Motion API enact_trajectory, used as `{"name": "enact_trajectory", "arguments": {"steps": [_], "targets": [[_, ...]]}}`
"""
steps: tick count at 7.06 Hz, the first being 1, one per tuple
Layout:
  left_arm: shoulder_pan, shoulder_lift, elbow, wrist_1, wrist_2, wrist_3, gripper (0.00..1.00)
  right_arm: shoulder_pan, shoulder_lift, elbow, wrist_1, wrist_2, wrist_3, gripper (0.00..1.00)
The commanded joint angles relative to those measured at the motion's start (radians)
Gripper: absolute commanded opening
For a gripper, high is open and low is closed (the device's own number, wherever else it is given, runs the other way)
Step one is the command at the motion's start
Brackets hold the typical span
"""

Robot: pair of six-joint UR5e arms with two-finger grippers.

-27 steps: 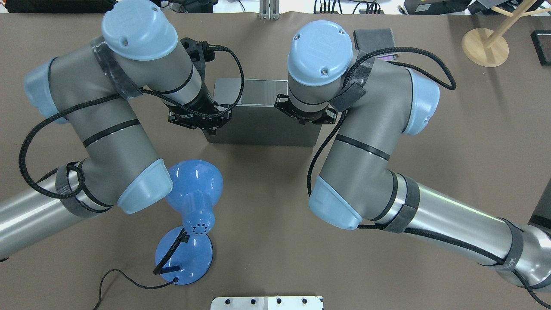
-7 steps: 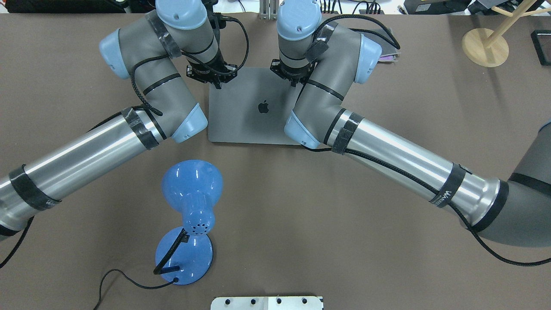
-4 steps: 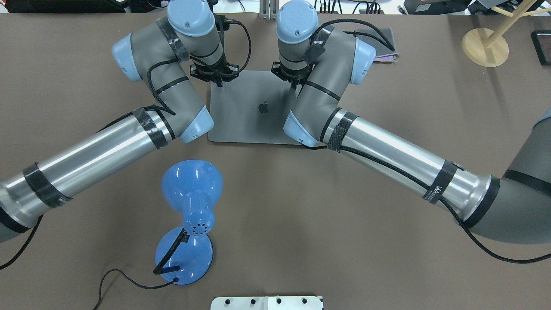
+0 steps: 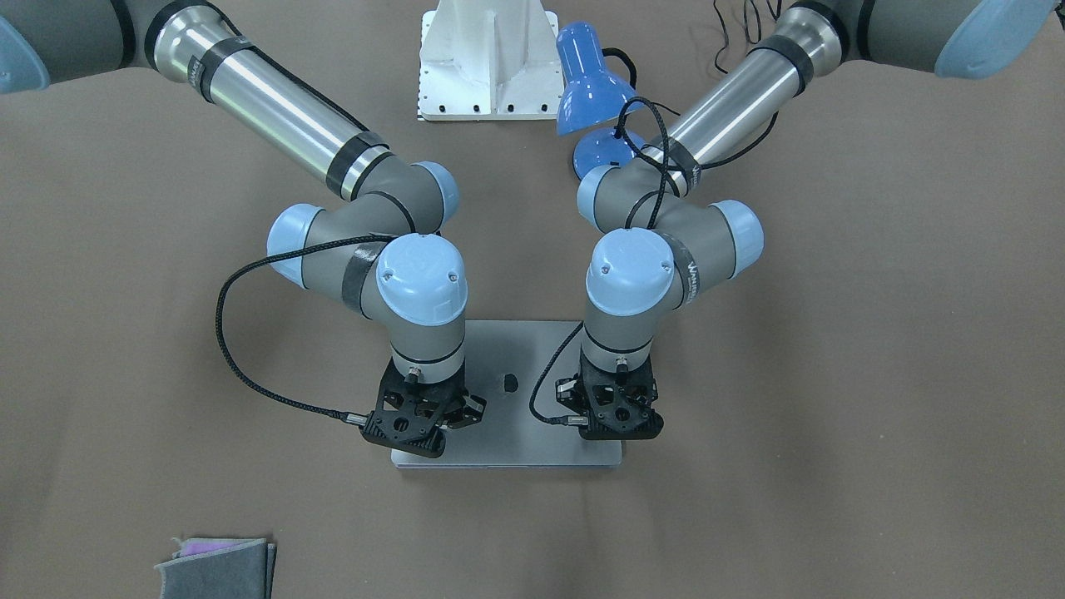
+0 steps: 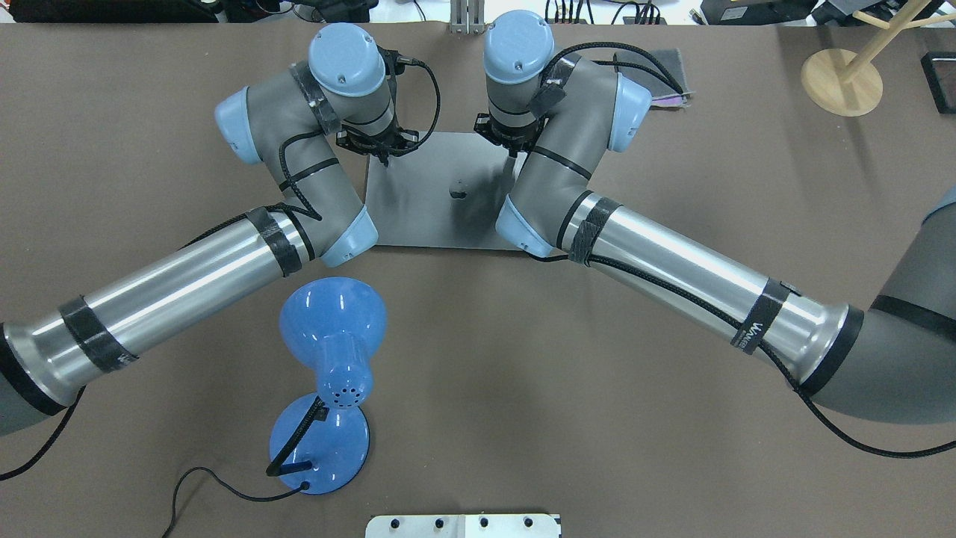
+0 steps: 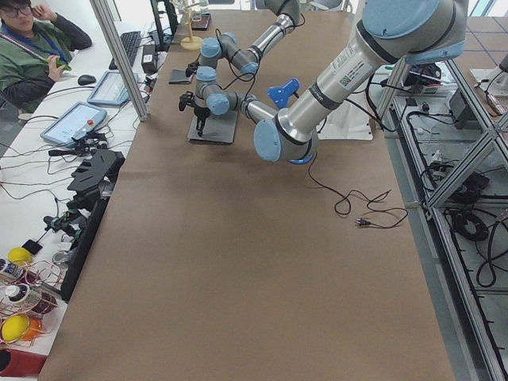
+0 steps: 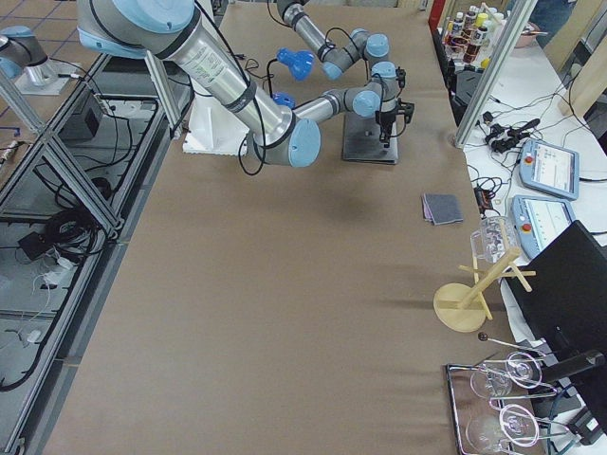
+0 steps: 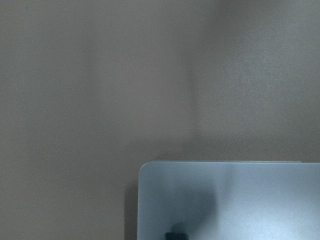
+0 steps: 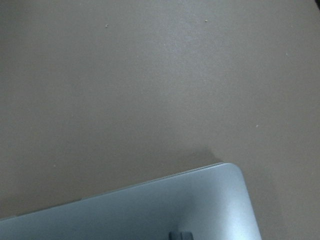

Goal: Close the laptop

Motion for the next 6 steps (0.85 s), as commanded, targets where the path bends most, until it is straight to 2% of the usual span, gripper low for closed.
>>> {"name": "enact_trajectory", "arguments": {"steps": [1, 3, 4, 5, 6], "targets": [[0.01, 0.0, 0.002, -0.006, 0.011, -0.005, 0.0, -0.001, 0.005, 0.003, 0.001, -0.001, 0.001, 0.0], [0.009, 0.0, -0.019, -0.004, 0.013, -0.008, 0.0, 0.002, 0.004, 0.035, -0.001, 0.0, 0.001, 0.0], [0.002, 0.0, -0.062, 0.004, 0.007, -0.005, 0.0, 0.024, 0.002, 0.055, -0.01, 0.043, 0.0, 0.0], [-0.004, 0.001, -0.087, 0.007, -0.003, 0.003, 0.34, 0.06, -0.013, 0.089, -0.019, 0.122, 0.0, 0.09], [-0.011, 0.015, -0.137, 0.026, -0.059, 0.004, 0.99, 0.075, -0.031, 0.147, -0.08, 0.118, -0.004, 0.99]]}}
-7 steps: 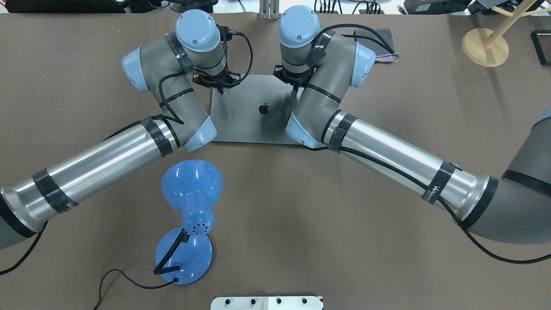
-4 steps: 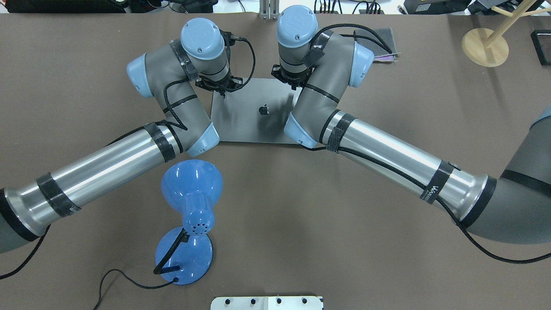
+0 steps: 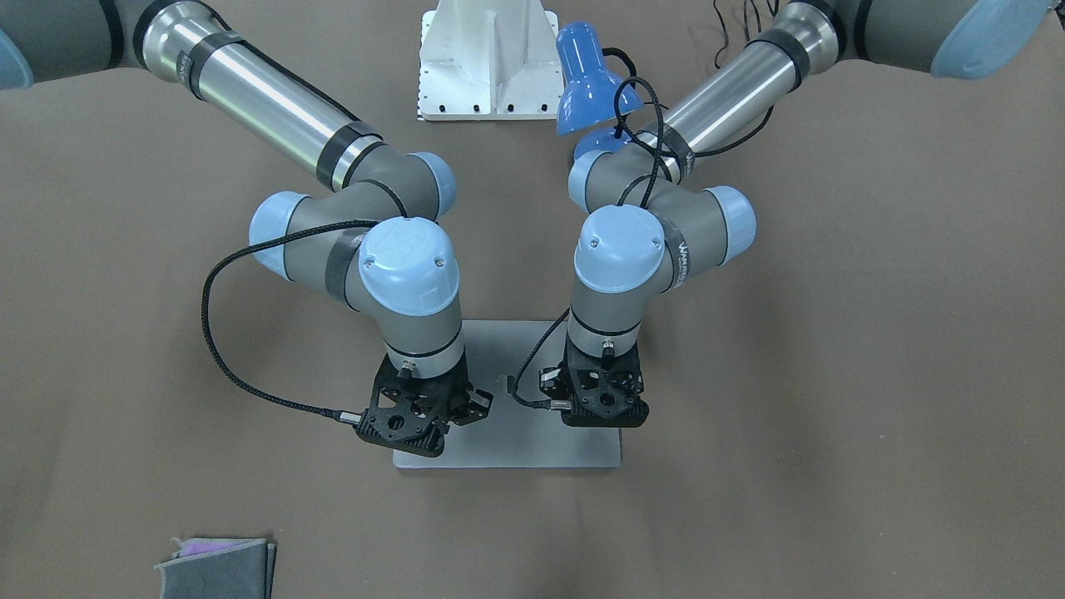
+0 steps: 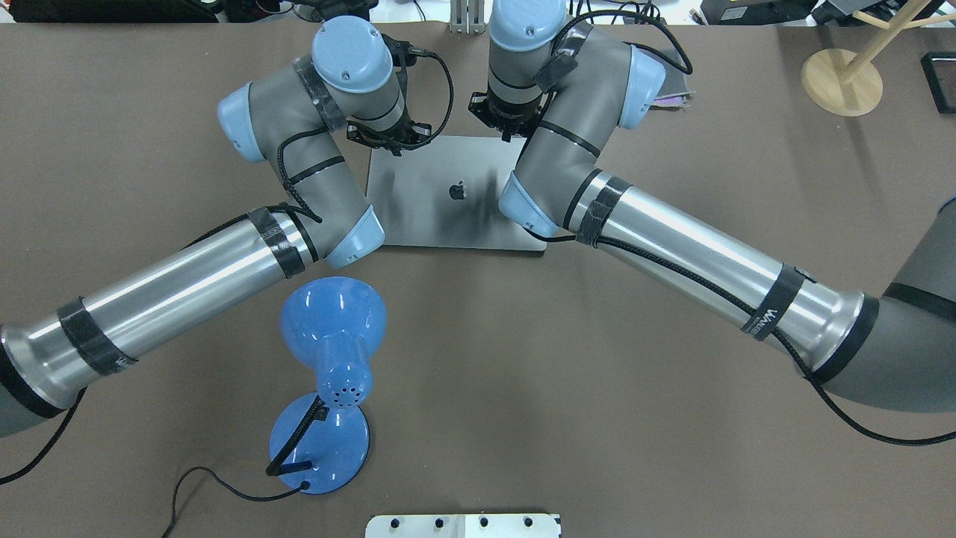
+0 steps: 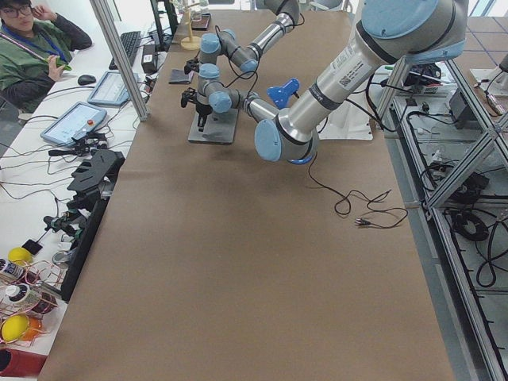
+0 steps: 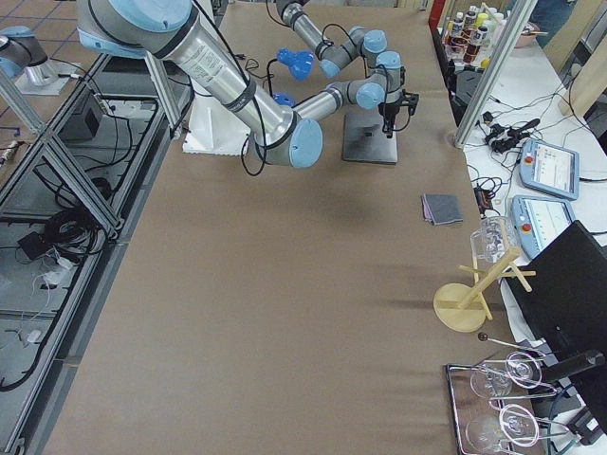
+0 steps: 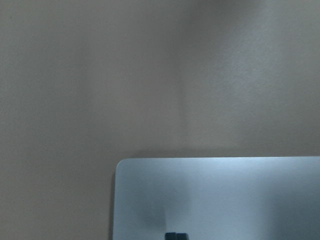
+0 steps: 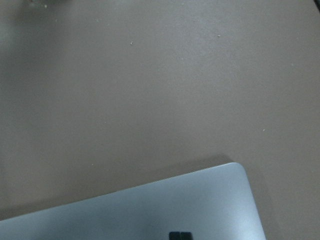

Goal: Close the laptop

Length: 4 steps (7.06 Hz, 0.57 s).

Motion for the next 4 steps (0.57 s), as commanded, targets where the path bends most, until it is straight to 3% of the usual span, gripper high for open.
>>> {"name": "enact_trajectory", "arguments": {"steps": [1, 2, 4], "targets": [[-0.018, 0.055, -0.164, 0.104, -0.056, 0.007, 0.98, 0.063, -0.067, 0.173, -0.145, 0.042, -0.06, 1.0], [-0.046, 0.06, -0.257, 0.246, -0.118, 0.095, 0.99, 0.107, -0.155, 0.327, -0.259, 0.074, -0.194, 1.0], [-0.144, 0.179, -0.526, 0.502, -0.195, 0.279, 0.99, 0.229, -0.392, 0.567, -0.307, 0.166, -0.409, 1.0]]}}
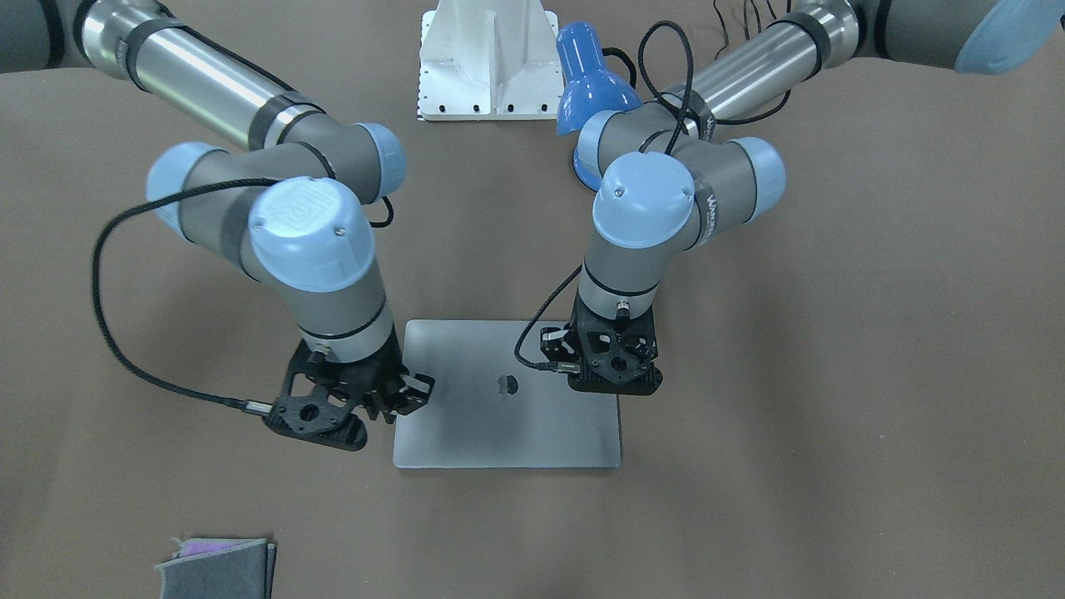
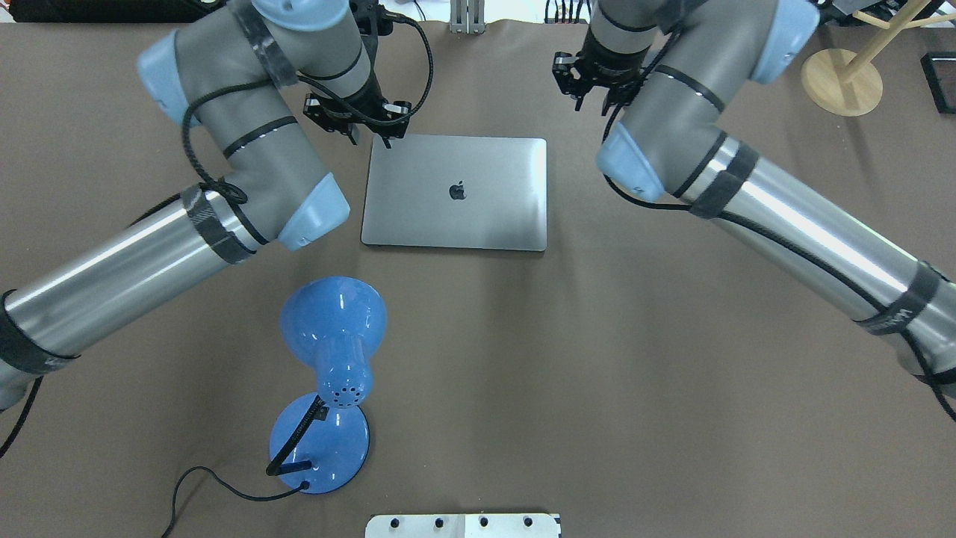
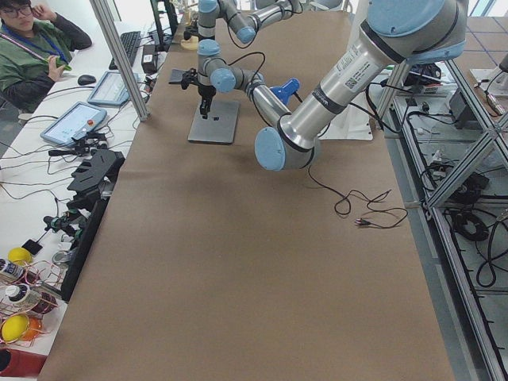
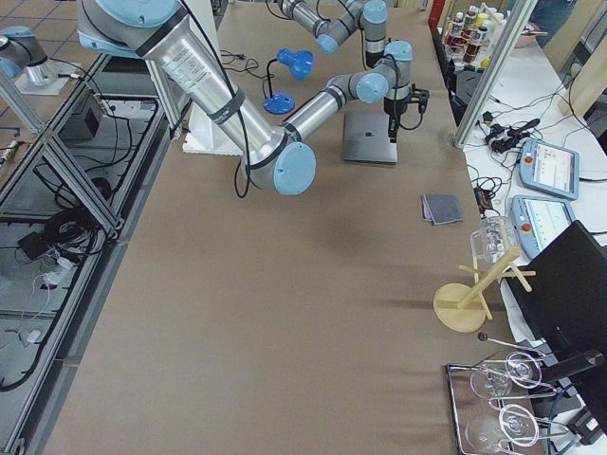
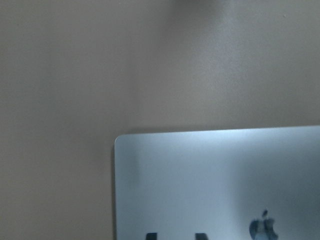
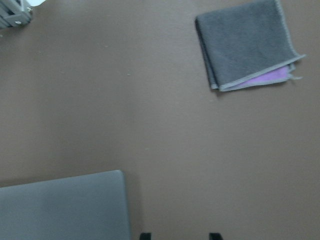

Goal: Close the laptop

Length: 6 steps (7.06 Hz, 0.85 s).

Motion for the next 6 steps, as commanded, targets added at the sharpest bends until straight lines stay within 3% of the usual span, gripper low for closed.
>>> {"name": "enact_trajectory", "arguments": {"steps": [1, 3, 6], "targets": [[-0.123, 0.156, -0.297, 0.265, -0.078, 0.25, 0.99, 0.139, -0.27, 0.24, -0.04, 0.088, -0.252, 1.0], [-0.276, 0.317, -0.492, 0.419, -0.111, 0.505, 0.99, 0.289, -0.526, 0.372, -0.04, 0.159, -0.508, 1.0], [-0.569, 0.613, -0.487, 0.42, -0.259, 0.96, 0.99, 0.533, -0.838, 0.428, -0.04, 0.221, -0.931, 1.0]]}}
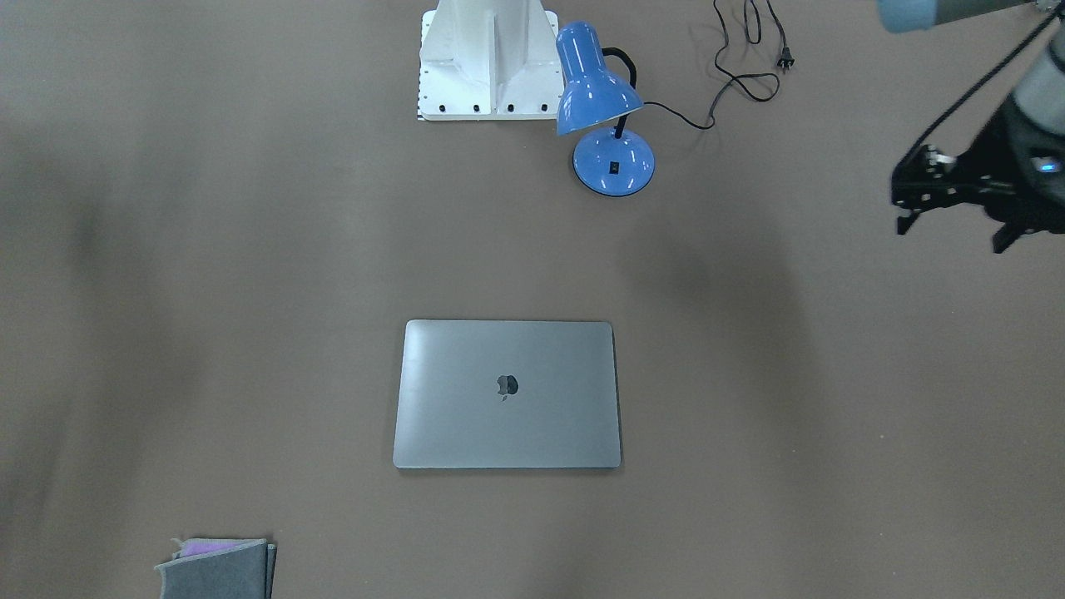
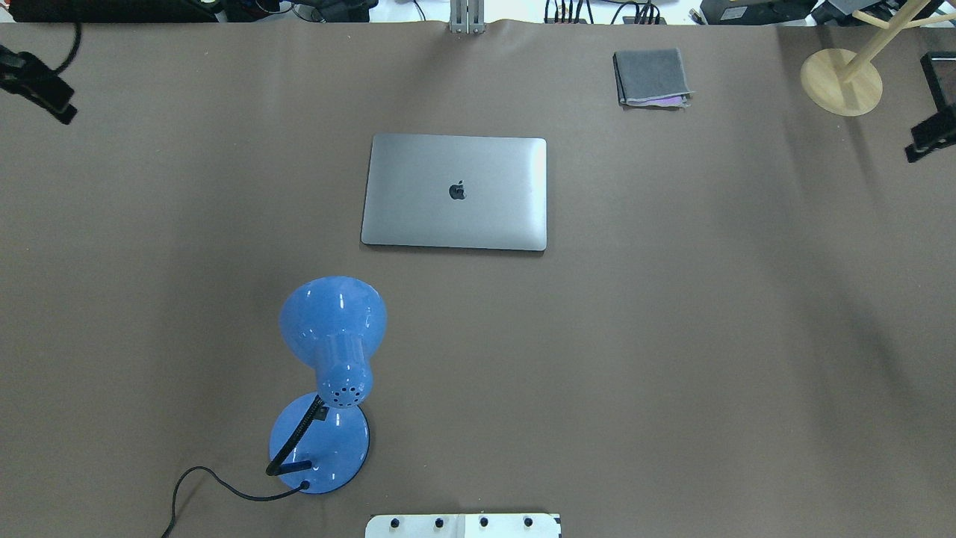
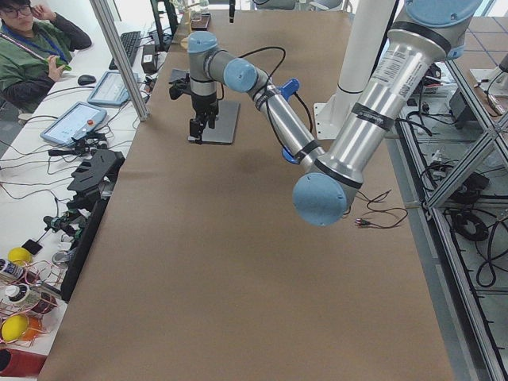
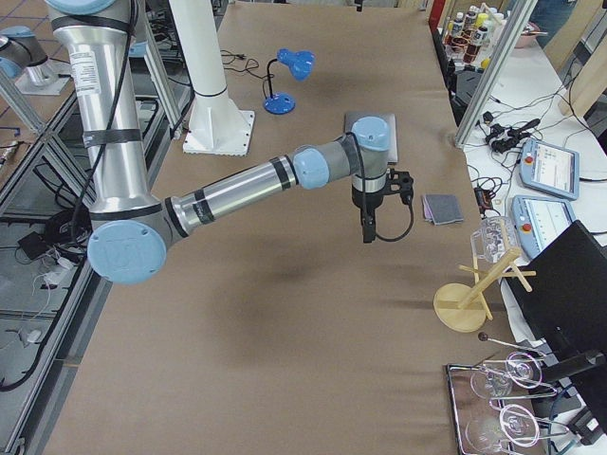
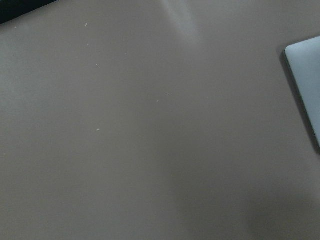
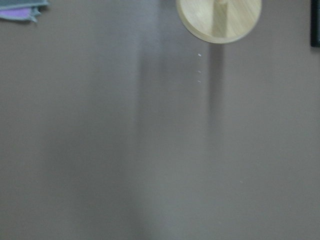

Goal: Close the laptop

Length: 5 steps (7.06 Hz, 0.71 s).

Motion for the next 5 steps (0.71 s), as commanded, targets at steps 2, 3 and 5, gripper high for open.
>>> {"name": "enact_trajectory", "arguments": {"steps": [2, 3, 5], "targets": [[-0.268, 0.242, 0.13, -0.005, -0.065, 0.46, 0.99, 0.233, -0.24, 0.006, -0.012, 0.038, -0.408, 1.0], [-0.298, 0.273, 0.172, -0.005, -0.086, 0.473, 0.99, 0.262, -0.257, 0.007, -0.07, 0.037, -0.465, 1.0], [-0.357, 0.326, 0.195, -0.032, -0.164, 0.461, 0.99, 0.285, -0.259, 0.007, -0.132, 0.034, -0.476, 1.0]]}}
